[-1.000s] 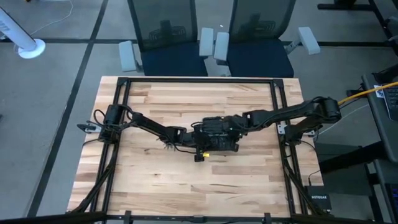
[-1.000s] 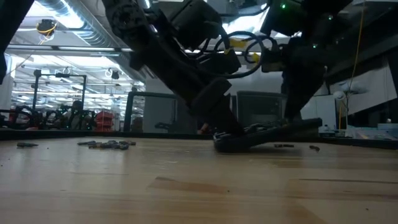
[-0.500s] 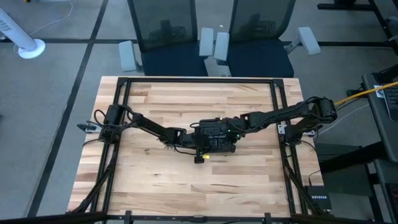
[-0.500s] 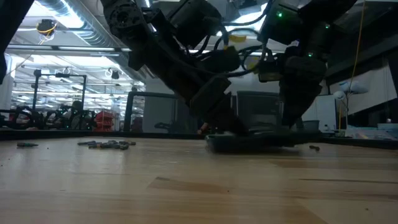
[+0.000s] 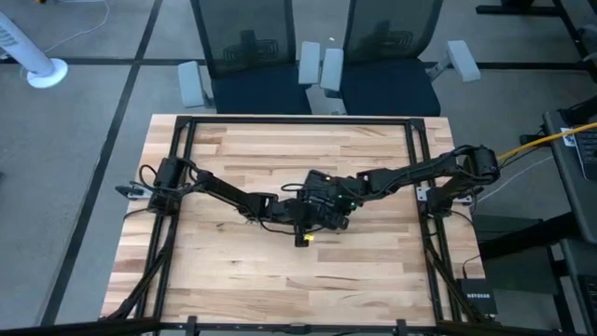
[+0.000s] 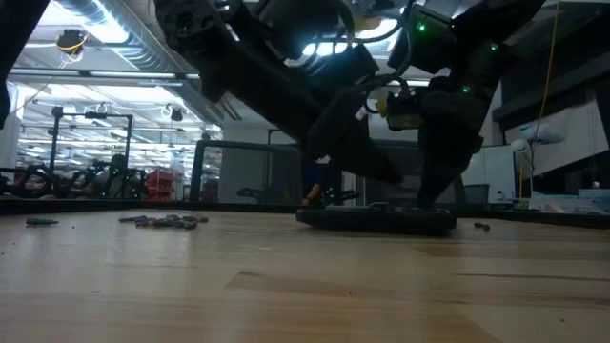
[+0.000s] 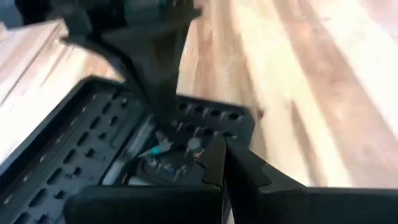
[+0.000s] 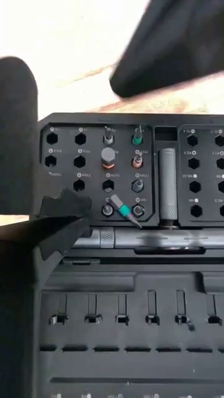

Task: Prefit tool cases
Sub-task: Remove the blue socket bit from the black prefit tool case, then remove the orange socket bit from the black prefit tool case, then remove the white socket bit from the black prefit tool case

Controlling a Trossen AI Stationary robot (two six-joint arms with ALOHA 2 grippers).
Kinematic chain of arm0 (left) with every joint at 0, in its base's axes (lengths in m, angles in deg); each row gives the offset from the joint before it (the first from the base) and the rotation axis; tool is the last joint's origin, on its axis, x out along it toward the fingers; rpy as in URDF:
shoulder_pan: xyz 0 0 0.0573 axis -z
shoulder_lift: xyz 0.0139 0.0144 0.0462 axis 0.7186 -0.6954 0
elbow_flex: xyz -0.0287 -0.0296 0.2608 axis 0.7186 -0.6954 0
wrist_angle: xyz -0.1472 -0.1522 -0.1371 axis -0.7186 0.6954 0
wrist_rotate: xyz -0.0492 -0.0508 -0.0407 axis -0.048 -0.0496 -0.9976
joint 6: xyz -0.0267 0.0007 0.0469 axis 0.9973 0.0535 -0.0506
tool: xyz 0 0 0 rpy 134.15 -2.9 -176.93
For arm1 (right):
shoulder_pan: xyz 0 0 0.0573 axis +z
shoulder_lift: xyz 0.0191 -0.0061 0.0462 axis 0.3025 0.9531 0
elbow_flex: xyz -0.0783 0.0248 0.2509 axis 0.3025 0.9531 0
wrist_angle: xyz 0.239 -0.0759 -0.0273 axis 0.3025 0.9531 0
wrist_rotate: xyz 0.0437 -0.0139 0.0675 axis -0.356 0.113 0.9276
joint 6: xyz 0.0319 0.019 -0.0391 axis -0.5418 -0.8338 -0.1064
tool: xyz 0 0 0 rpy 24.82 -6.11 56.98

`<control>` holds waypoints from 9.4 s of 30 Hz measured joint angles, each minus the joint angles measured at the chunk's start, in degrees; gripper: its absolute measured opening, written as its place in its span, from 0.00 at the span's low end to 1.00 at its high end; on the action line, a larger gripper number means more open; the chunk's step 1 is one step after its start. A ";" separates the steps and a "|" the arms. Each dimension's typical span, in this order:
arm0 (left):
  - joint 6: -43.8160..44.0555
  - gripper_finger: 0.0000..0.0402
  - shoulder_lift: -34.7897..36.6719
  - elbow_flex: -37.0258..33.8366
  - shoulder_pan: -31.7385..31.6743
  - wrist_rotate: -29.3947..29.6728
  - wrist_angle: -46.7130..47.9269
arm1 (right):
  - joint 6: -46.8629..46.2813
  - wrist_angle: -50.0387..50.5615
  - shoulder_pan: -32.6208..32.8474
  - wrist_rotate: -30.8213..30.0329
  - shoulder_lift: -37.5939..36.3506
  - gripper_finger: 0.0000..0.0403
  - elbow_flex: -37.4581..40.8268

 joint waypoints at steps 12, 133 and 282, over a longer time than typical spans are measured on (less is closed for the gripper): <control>5.19 0.00 -3.60 0.20 -2.69 0.14 -0.22 | 1.88 1.39 0.00 -0.23 -3.32 0.00 -4.78; 8.17 0.00 -1.11 0.00 1.33 1.99 11.13 | 1.40 14.76 -16.70 -10.05 -11.12 0.24 5.20; 6.66 0.00 -1.13 0.00 0.93 2.60 10.37 | 4.79 16.30 -12.42 -9.77 -6.95 0.08 2.16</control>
